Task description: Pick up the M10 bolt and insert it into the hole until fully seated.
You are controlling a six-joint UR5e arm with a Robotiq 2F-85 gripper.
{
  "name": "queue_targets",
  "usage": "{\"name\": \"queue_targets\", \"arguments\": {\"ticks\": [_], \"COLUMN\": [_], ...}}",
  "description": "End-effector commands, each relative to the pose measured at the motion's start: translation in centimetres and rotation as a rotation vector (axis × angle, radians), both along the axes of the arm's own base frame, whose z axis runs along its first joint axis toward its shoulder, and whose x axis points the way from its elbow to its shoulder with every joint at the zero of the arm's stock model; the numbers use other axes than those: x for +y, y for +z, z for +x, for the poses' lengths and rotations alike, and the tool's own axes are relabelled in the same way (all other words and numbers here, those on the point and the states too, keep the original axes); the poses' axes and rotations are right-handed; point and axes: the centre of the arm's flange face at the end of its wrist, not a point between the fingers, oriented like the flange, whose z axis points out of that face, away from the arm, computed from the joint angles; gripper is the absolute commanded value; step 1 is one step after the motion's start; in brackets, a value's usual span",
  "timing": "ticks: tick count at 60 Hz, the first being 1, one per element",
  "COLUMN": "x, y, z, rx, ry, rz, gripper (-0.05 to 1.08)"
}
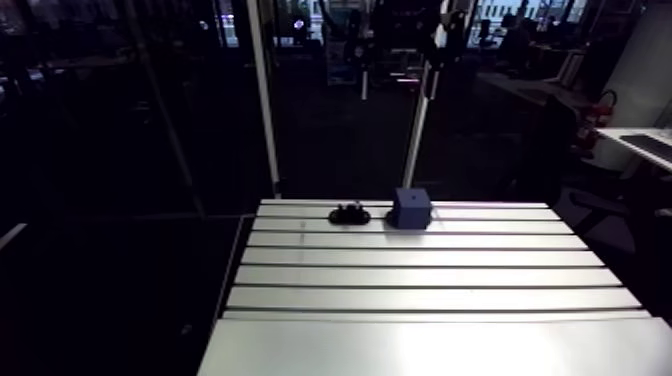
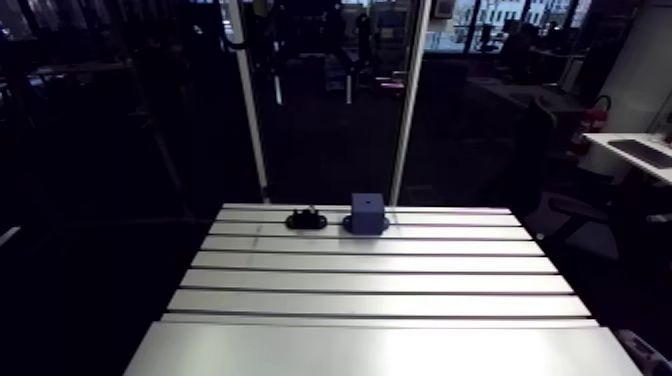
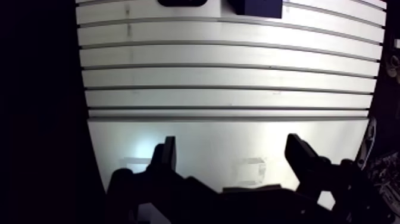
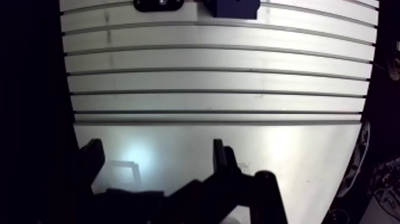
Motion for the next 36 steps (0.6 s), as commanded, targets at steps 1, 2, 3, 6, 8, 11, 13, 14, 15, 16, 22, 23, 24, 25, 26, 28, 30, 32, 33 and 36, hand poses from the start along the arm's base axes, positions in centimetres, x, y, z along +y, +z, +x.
{"name": "queue_targets", "arguments": {"ticks": [1, 2, 3, 6, 8, 11, 13, 14, 15, 16, 22, 23, 24, 25, 26, 28, 30, 32, 33, 36], "x": [-4.0, -4.0, -4.0, -4.0, -4.0, -4.0, -4.0, -4.0, -4.1, -4.1, -4.1, -4.1, -4.1, -4.5, -4.5, -4.6, -4.7, -4.8, -5.0, -5.2], "y": [0.3, 0.3, 0.3, 0.4, 0.4, 0.3, 0.3, 0.3, 0.3, 0.3, 0.2, 0.2, 0.2, -0.1, -0.1, -0.4, -0.8, -1.1, -1.3, -1.7], "z": [-3.0, -3.0, -3.0, -3.0, -3.0, -3.0, -3.0, -3.0, -3.0, -3.0, -3.0, -3.0, -3.0, -3.2, -3.4, -3.6, -3.8, -4.0, -4.1, -4.2], "rx": [0.021, 0.021, 0.021, 0.022, 0.023, 0.021, 0.021, 0.021, 0.021, 0.021, 0.020, 0.018, 0.018, 0.045, 0.059, 0.069, 0.074, 0.081, 0.089, 0.093], "ry": [0.058, 0.058, 0.058, 0.059, 0.058, 0.058, 0.058, 0.058, 0.060, 0.060, 0.060, 0.061, 0.061, 0.058, 0.055, 0.055, 0.056, 0.059, 0.062, 0.065], "rz": [-0.007, -0.008, -0.008, -0.009, -0.009, -0.009, -0.009, -0.009, -0.009, -0.009, -0.009, -0.009, -0.009, -0.008, -0.010, -0.012, -0.011, -0.011, -0.011, -0.010], "gripper": [0.01, 0.01, 0.01, 0.01, 0.01, 0.01, 0.01, 0.01, 0.01, 0.01, 0.01, 0.01, 0.01, 0.01, 0.01, 0.01, 0.01, 0.01, 0.01, 0.01]}}
